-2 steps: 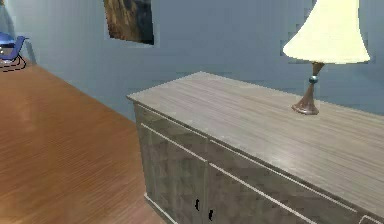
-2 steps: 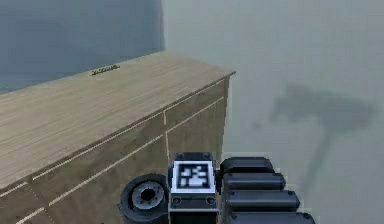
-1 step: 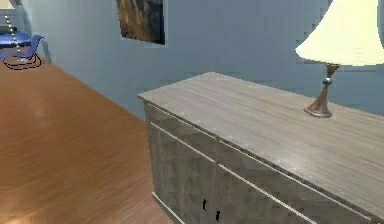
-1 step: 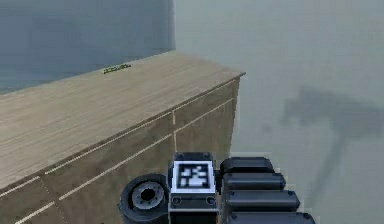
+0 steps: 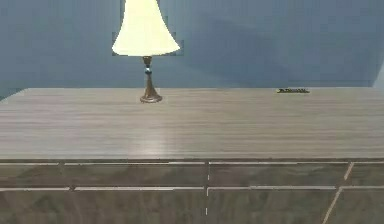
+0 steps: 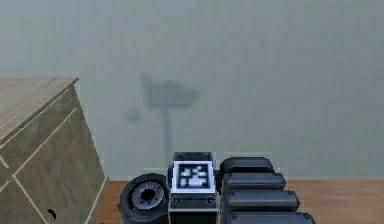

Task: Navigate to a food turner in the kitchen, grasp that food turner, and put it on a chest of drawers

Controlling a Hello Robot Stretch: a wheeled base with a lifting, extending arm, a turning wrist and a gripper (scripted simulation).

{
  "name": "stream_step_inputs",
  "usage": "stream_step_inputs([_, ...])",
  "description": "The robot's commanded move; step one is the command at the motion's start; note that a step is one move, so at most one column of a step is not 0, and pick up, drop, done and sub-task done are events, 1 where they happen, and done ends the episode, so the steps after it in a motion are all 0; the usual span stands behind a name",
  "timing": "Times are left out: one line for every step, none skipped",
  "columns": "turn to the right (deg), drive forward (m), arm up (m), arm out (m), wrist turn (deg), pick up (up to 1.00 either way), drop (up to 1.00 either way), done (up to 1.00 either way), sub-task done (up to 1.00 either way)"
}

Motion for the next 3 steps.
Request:
stream_step_inputs([42.0,0.00,0.00,0.00,0.0,0.00,0.00,0.00,0.00])
stream_step_inputs([3.0,0.00,0.00,0.00,0.0,0.00,0.00,0.00,0.00])
stream_step_inputs([-45.0,0.00,0.00,0.00,0.0,0.00,0.00,0.00,0.00])
